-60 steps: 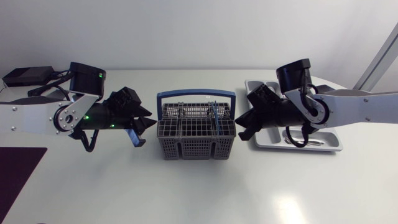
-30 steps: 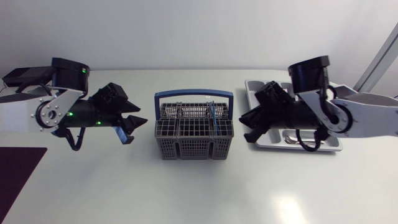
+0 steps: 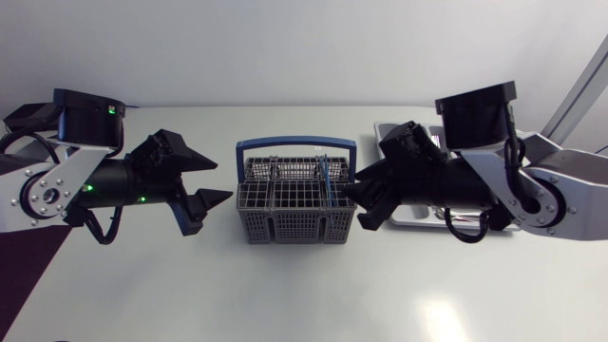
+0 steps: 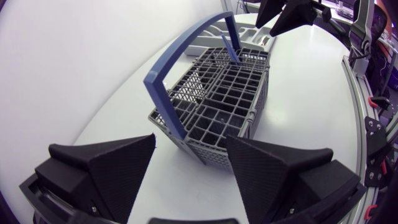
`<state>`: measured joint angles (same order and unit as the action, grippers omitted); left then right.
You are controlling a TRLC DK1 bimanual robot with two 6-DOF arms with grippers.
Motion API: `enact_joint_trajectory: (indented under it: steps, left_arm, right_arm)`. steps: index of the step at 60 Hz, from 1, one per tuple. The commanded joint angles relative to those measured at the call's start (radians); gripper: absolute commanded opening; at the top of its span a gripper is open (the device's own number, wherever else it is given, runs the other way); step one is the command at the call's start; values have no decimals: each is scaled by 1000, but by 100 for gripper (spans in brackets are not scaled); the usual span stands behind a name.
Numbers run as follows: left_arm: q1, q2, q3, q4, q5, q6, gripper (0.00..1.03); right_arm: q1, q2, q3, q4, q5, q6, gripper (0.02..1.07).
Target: Unload the cutlery basket into the drawer organizer.
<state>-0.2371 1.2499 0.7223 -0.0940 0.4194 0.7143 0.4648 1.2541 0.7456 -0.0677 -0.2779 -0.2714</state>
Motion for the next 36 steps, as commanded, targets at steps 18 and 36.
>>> enact_joint_trajectory:
  steps: [18, 36]
  left_arm:
    - [-71, 22, -50, 69, 15, -35, 87]
    - [-77, 48, -52, 100, 15, -50, 87]
  right_arm:
    - [94, 140, -23, 183, 91, 86, 59]
    - [101, 211, -17, 273, 164, 86, 58]
